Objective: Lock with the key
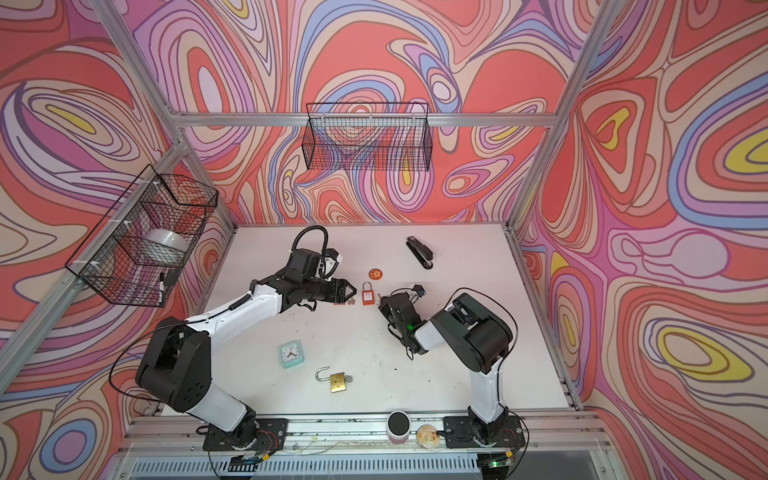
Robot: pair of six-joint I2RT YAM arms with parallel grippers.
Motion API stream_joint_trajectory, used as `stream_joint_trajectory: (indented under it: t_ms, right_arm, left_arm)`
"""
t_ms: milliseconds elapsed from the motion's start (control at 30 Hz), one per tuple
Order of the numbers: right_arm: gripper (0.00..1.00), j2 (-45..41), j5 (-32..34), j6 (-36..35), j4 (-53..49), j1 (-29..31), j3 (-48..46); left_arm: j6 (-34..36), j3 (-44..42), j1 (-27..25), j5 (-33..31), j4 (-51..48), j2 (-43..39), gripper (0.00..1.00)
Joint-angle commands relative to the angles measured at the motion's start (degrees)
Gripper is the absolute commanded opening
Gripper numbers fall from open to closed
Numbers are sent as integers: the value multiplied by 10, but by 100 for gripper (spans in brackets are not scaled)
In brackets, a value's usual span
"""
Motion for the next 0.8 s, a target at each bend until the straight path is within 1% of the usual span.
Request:
stream_joint_trajectory:
  t_ms: [0, 333, 500, 633, 767]
  right_arm:
    - [22, 9, 7, -1, -11, 4, 7]
    - [31, 19, -17, 1, 7, 5, 12]
    - [32, 37, -32, 11, 47, 5, 13]
    - [33, 41, -28, 21, 58, 4, 7]
    - [43, 22, -21, 20, 28, 4, 4]
  left_arm:
    - [-6, -6, -2, 7, 4, -16, 65]
    - [-4, -2, -2, 7, -3, -17, 65]
    - [-4, -2, -3, 5, -6, -17, 65]
    - [-3, -1, -3, 4, -10, -20, 65]
    - [-1, 0, -2, 1, -13, -21, 65]
